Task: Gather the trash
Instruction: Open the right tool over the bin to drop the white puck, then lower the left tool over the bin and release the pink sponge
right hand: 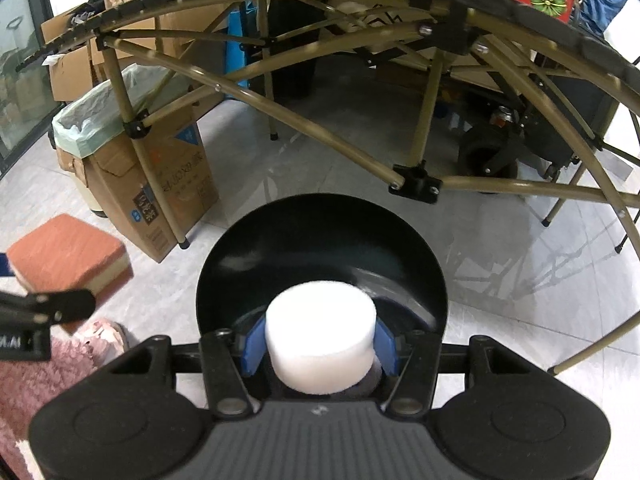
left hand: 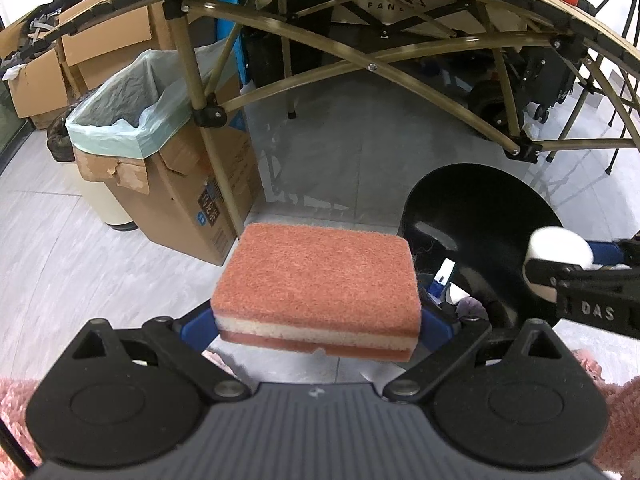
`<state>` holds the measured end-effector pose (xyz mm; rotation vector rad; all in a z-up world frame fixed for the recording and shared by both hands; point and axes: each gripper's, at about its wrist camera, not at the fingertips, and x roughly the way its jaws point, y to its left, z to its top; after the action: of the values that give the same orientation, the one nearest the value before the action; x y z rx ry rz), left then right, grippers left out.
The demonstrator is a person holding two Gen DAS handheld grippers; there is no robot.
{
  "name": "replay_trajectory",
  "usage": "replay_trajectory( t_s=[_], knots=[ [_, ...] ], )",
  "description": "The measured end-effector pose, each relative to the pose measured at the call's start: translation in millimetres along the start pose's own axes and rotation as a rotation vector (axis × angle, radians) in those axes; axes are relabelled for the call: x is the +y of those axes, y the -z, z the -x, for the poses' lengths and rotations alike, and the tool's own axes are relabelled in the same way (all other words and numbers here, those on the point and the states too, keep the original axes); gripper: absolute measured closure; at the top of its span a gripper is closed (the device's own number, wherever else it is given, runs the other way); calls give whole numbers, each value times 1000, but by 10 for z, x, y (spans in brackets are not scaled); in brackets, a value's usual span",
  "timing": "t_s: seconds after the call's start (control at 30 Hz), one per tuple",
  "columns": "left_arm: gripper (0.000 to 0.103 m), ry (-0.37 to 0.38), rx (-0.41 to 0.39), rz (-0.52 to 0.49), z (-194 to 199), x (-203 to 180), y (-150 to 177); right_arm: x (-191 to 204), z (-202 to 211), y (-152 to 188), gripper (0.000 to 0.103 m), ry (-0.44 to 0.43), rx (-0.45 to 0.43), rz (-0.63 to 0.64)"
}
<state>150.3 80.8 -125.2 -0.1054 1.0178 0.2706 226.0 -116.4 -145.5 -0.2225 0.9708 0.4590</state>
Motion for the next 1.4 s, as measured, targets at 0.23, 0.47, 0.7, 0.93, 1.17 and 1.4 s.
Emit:
replay_trajectory(
  t_s=[0.23,0.47,0.7,0.93,1.17,1.4],
  knots=[
    [4,-8,12,2,-28,-10,0,42,-163,-120,47,2,1,-6],
    [4,-3,23,6,-52,-5,0,-3,-212,-142,11,18,4,-31],
    [4,-7,29,5,-68,-7,1,-66,-269,-109,0,37,41,-52],
    [4,-5,30,-1,-75,-20,2,-111,-259,-81,0,50,46,-62],
    [4,26,38,-35,-86,-125,-4,-164,-219,-83,0,64,39,-67],
    [4,43,30,-81,-97,-303,-38,-330,-143,-70,0,81,30,-105]
  ],
)
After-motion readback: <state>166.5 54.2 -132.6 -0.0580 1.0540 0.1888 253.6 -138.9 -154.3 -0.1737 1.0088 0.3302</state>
